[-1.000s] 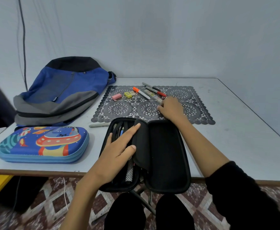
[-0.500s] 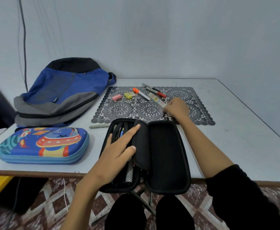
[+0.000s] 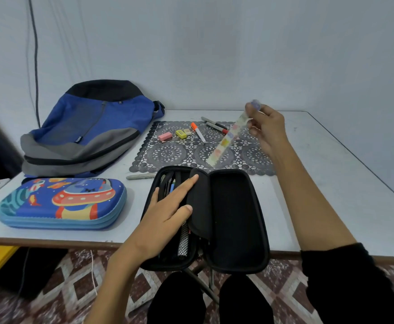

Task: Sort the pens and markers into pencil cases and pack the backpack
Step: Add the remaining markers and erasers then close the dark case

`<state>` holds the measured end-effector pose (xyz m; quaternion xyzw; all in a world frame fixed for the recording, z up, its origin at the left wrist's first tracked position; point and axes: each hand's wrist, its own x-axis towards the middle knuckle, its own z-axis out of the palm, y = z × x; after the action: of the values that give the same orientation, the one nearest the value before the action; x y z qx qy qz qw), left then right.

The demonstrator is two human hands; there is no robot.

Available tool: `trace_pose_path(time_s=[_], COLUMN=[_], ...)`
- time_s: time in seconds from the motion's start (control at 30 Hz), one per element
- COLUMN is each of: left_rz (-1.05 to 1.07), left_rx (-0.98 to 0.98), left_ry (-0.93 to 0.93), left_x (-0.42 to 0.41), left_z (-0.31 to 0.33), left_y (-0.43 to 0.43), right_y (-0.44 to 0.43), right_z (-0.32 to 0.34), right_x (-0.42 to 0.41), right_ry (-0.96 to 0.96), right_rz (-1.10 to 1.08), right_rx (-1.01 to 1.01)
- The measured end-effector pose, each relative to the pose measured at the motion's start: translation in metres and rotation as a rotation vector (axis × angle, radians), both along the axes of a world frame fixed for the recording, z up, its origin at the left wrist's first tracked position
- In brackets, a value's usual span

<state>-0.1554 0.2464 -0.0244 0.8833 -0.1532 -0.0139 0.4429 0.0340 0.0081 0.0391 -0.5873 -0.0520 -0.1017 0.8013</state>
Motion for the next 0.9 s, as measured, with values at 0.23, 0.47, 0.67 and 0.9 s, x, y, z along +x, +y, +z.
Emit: trace_pose_path(time_s=[0.23,0.47,0.67,0.9], left_rz=[0.001,0.003,-0.001,-0.006], left_rx=[0.001,0.011,0.024,0.018], left_ry=[0.001,0.008,0.007,0.012], left_x=[0.001,0.0,0.0,0.0], left_z=[-0.001,0.0,0.001,0.001], left_y=[0.0,0.0,-0.001,0.0], right_y=[0.006,0.018,0.025,0.033], right_z=[-0.001,-0.016,-0.033,-0.04], right_x=[-0.032,-0.06,-0.071,-0.074], right_ry=[0.17,0.316,0.313,0.219], right_rz=[0.322,0.455,0.472,0.394], right_rx=[-0.626,-0.741,-0.853,-1.001])
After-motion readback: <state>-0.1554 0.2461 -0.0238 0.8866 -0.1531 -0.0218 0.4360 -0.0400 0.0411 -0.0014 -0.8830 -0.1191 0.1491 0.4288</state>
